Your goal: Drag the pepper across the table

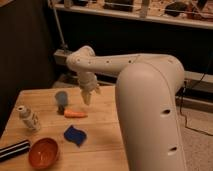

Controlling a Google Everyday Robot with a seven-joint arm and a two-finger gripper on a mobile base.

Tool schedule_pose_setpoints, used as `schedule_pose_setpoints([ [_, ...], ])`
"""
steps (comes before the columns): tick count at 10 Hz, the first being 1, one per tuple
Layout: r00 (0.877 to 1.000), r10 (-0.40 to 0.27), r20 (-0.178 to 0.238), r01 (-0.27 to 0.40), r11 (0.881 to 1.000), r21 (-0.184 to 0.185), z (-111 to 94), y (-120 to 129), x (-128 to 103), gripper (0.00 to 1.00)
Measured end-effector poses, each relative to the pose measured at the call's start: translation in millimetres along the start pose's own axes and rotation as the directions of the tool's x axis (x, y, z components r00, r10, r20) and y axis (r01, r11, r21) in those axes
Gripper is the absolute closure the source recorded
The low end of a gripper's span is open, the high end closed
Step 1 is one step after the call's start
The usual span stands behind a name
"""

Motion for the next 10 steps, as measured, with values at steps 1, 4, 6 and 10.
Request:
schedule_pose_setpoints([
  [1, 0.999, -0.038, 0.009, 0.038, 0.999, -0.019, 1, 13, -5, 0.35],
  [4, 0.986, -0.156, 0.053, 0.162, 0.978, -0.13, -3, 45, -7, 0.35],
  [6, 0.979, -0.197, 0.053, 0.204, 0.961, -0.186, -3, 51, 0, 0.35],
  [10, 0.976, -0.213, 0.04, 0.216, 0.96, -0.178, -2, 53, 0, 0.35],
])
